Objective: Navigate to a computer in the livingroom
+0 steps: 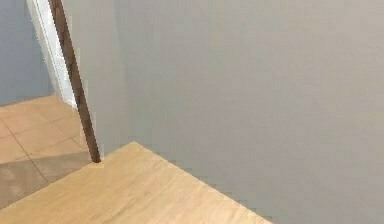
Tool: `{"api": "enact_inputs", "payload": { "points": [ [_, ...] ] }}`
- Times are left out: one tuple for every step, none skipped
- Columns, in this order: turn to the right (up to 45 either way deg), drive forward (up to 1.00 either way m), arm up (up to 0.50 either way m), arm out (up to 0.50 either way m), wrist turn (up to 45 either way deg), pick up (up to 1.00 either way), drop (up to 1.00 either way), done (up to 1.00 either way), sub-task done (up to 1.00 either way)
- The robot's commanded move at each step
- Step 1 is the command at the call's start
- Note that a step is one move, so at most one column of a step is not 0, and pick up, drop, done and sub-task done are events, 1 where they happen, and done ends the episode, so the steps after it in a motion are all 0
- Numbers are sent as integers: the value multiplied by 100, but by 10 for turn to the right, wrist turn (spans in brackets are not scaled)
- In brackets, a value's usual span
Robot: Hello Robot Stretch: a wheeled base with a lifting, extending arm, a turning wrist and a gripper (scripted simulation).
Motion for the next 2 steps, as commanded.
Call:
{"api": "enact_inputs", "payload": {
  "points": [
    [-450, 0, 0, 0, 0, 0, 0, 0, 0],
    [0, 100, 0, 0, 0, 0, 0, 0, 0]
  ]
}}
